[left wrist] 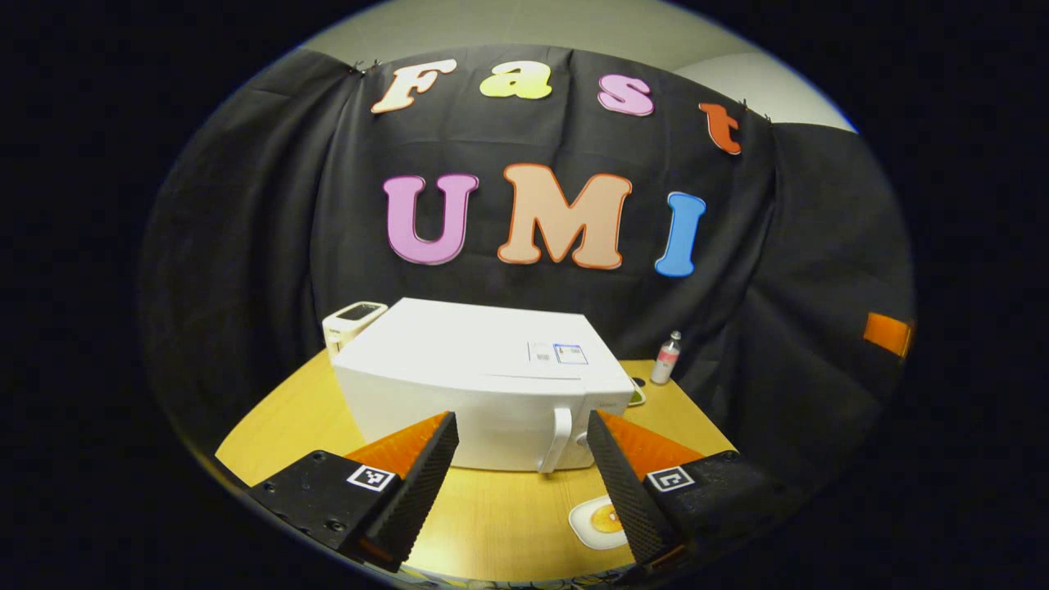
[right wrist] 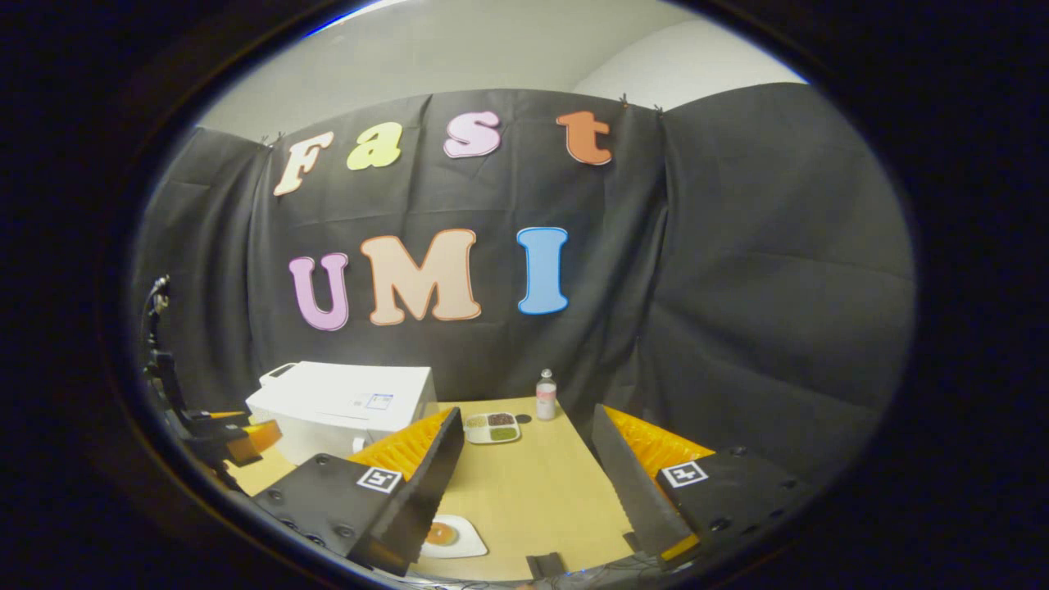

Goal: Open the microwave oven with the left hand, put the food in, and close the microwave oven.

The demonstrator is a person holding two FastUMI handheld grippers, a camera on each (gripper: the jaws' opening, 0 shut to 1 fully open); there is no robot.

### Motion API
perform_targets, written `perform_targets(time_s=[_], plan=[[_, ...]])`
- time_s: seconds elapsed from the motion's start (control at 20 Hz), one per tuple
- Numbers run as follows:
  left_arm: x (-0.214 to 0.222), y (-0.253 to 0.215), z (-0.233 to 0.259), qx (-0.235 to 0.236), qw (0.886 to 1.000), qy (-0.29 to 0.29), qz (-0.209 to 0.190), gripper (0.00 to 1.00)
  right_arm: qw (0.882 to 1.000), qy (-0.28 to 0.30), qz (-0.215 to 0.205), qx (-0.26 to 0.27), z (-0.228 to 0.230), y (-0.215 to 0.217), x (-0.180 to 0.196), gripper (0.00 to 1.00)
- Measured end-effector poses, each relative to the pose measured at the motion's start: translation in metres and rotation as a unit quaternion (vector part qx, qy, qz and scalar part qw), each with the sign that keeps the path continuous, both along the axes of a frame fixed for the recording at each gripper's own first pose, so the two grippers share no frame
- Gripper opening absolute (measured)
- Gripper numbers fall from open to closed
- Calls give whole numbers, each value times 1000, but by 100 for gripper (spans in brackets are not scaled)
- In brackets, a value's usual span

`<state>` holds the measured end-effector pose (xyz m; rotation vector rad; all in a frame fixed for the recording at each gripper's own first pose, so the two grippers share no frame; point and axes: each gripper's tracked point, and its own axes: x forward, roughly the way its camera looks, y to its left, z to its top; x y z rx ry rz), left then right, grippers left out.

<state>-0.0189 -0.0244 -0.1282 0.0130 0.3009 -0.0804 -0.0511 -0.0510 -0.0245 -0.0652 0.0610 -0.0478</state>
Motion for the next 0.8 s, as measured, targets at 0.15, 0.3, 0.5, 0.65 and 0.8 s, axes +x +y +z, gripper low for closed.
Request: perform_targets(time_s=[0.15,0.3,0.5,0.65,0.8], plan=[[9,-6,-29,-22,999,30,-14,96,1000,0,-10,-4,-1,-9,-2,92],[21,-11,-68,-25,998,54,-30,96,1000,6,-23,-6,-4,-14,-5,92],[43,-14,-117,-12,996,83,-43,96,999,9,-40,-4,-6,-18,-10,92],[59,-17,-149,2,992,111,-55,96,999,16,-50,-5,-14,-19,-12,92],[78,-26,-171,7,990,127,-63,96,998,27,-54,1,-24,-16,-10,92]])
